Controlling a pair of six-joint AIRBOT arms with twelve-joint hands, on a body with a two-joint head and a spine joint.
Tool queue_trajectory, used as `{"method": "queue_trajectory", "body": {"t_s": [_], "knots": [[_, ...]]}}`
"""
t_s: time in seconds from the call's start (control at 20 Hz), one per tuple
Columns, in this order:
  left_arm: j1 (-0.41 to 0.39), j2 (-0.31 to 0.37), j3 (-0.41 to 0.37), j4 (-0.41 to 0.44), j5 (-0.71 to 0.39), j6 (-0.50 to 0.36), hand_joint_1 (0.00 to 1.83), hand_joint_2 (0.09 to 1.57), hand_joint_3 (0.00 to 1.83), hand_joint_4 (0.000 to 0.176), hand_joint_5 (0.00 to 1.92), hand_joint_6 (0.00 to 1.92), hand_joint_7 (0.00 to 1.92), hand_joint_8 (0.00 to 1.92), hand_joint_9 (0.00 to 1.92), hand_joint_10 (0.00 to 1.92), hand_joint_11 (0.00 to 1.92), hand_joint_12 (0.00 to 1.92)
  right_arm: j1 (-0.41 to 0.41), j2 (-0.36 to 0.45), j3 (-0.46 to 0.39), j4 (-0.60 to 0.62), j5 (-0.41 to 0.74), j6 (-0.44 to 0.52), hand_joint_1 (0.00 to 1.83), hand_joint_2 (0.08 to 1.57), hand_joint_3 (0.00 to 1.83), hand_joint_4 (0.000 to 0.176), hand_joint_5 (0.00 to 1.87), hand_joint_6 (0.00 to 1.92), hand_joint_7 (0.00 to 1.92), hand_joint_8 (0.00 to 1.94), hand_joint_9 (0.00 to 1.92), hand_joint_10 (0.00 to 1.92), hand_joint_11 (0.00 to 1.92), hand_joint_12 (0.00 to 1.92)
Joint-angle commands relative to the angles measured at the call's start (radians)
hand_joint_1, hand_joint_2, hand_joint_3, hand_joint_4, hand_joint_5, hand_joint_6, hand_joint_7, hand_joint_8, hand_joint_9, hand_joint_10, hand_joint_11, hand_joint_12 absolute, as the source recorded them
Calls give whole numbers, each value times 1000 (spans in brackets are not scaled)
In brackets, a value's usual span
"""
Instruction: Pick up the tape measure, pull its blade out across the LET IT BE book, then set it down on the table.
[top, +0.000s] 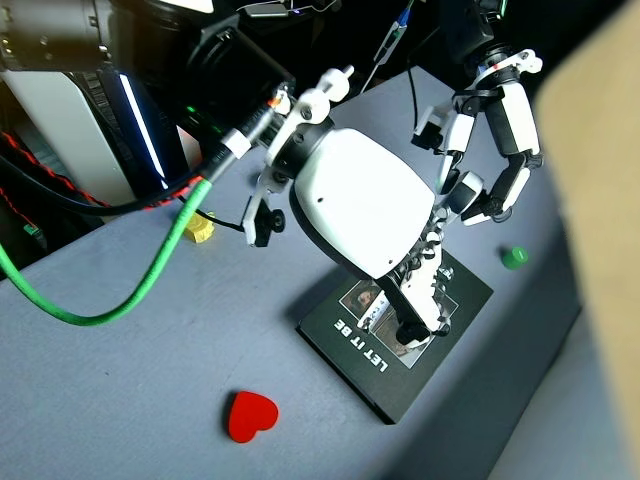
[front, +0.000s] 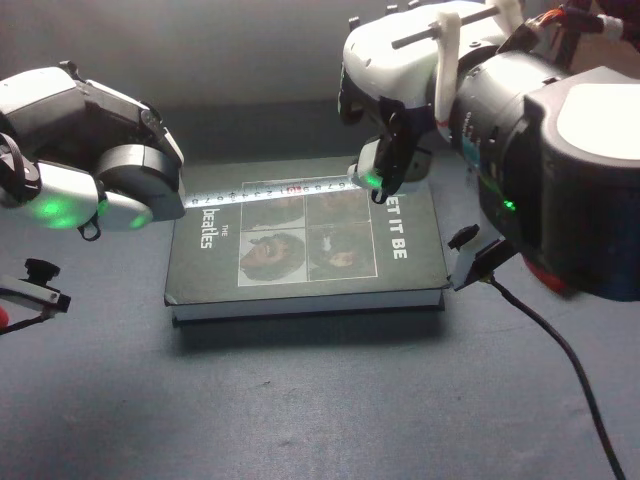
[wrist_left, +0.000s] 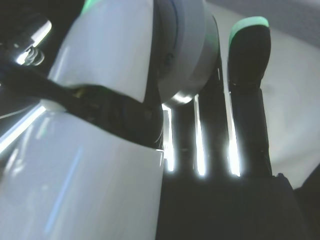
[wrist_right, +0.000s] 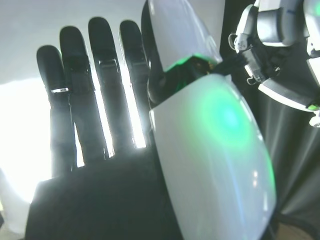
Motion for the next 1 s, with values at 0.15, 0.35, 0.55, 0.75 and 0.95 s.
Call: {"method": "queue_trajectory", "body": {"t_s": [0.15,0.35,0.55,0.75,0.95], "knots": [[-6,-3,4,13,-130,-23,1393,1161,2,0,794,923,829,1260,897,1318,905,1309,0,-13,33,-58,-8,6,1040,1117,2,0,759,4,831,7,772,17,359,936],[-6,-7,11,13,-130,-27,1498,1095,0,0,885,739,941,1031,989,1111,945,1442,-10,-27,46,-58,-18,7,1040,1118,2,0,791,15,847,12,790,22,386,949],[-6,-7,17,12,-130,-33,1498,1122,1,0,829,813,878,1113,915,1185,897,1510,-19,-43,74,-59,-12,10,1038,1117,1,0,798,14,842,7,782,16,375,941],[-7,-8,16,13,-132,-34,1492,1131,0,0,818,850,868,1140,899,1206,874,1522,-37,-56,90,-63,-11,12,1039,1119,1,0,802,13,847,7,776,11,354,929],[-6,-8,16,13,-132,-34,1494,1129,0,0,818,846,867,1141,892,1201,893,1519,-46,-66,102,-92,-6,33,1041,1120,1,0,798,9,851,7,781,12,354,928]]}}
